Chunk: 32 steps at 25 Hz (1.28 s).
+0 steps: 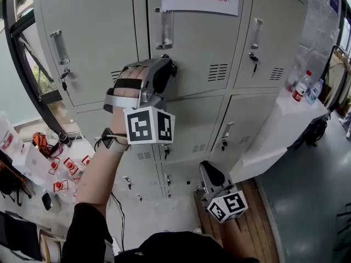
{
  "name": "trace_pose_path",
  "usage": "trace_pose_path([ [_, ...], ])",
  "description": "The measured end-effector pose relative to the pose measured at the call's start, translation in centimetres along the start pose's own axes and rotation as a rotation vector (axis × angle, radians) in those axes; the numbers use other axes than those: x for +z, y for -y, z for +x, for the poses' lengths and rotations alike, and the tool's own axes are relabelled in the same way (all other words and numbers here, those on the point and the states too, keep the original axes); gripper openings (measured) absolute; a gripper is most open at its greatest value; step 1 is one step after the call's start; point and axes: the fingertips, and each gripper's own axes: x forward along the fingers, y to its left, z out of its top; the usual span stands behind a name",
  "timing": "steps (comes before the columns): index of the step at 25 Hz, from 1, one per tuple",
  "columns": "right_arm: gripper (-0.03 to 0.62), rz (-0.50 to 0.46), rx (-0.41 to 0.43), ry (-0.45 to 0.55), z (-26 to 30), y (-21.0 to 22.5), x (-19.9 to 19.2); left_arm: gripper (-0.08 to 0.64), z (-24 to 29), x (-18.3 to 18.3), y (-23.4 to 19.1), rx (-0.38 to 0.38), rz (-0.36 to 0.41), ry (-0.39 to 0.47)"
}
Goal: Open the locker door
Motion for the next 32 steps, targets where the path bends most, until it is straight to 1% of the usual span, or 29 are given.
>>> trace_pose_path([
  [2, 0.049, 0.012, -0.027, 0.011, -0.8, 0.1, 0.2, 0.072, -0.7, 0.8, 0.0, -0.01, -0.004, 0.015],
  [4, 0.049, 0.018, -0.046, 0.019, -1.7, 0.4, 0.5, 0.072, -1.3, 1.8, 0.0, -0.013, 0.008, 0.023],
  [7, 0.049, 0.012, -0.06, 0.026, -3.1, 0.9, 1.1, 0.072, -2.1, 3.4, 0.2, -0.005, 0.019, 0.029],
  [14, 0.049, 0.012, -0.045, 0.019, -7.4, 2.8, 2.0, 0.074, -3.5, 7.1, 0.5, 0.026, 0.006, -0.013],
  [20, 0.049, 0.01, -0.042, 0.002, -11.4, 4.6, 2.5, 0.074, -4.6, 12.1, 1.1, 0.036, 0.01, -0.005],
  [22, 0.049, 0.011, -0.039, -0.001, -12.6, 4.9, 2.5, 0.074, -4.8, 13.6, 1.5, 0.036, 0.021, -0.008],
  [27, 0.049, 0.019, -0.054, 0.003, -15.6, 6.0, 2.6, 0.074, -4.8, 17.4, 2.4, 0.06, 0.096, -0.024],
  [29, 0.049, 0.023, -0.066, 0.007, -16.7, 6.5, 2.6, 0.074, -4.7, 19.1, 2.9, 0.063, 0.116, -0.01],
  [32, 0.049, 0.027, -0.085, 0.011, -18.0, 7.1, 2.5, 0.079, -4.3, 21.4, 3.6, 0.049, 0.11, 0.025],
])
